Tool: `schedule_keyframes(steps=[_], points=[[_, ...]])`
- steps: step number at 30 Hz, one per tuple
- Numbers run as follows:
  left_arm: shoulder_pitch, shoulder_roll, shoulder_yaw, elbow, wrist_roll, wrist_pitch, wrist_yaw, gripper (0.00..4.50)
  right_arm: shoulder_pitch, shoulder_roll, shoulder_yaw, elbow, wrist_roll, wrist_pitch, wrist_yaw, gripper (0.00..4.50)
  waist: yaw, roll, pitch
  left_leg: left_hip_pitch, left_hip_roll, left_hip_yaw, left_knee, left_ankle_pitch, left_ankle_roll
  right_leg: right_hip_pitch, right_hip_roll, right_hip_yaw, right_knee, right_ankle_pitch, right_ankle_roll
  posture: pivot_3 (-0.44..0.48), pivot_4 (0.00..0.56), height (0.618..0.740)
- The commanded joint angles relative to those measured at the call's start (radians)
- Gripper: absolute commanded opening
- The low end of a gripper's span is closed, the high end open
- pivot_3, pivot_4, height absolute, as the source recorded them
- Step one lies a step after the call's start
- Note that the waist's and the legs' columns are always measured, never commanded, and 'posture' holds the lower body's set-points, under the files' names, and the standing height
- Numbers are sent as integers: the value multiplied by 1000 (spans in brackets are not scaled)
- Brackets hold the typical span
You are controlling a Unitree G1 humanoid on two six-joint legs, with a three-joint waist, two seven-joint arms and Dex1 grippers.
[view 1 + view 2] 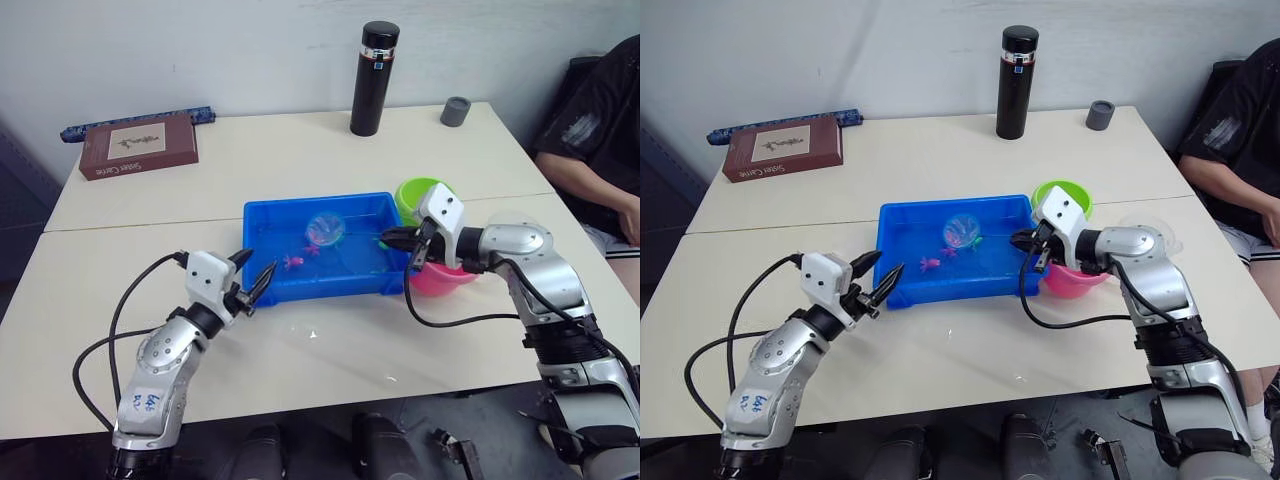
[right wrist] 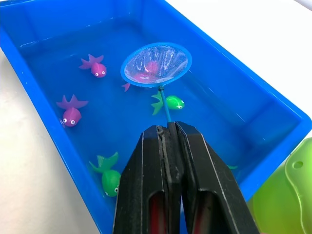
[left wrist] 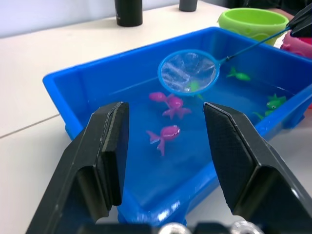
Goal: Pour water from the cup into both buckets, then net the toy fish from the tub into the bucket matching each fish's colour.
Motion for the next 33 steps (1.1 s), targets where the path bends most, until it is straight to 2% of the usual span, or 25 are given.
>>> schedule_keyframes(steps=[1,16,33], points=[[19,5,20,-48,-11,-8,3,2675,-8,-14,-34,-26,25,19,-3,0,1,0,0,0,0,0,0,0,0,0,0,0,0,0,0,0,150,740],[141,3,42,-193,-46,70,20,2675,22,-66,-41,-82,68,100,6,0,1,0,0,0,0,-5,-1,0,0,0,-1,0,-1,0,-1,0,150,740],[130,-10,35,-184,-41,73,27,2675,74,-91,-72,-167,176,294,10,0,2,0,0,0,0,-9,-1,0,0,0,0,0,-1,-1,-1,0,150,740]])
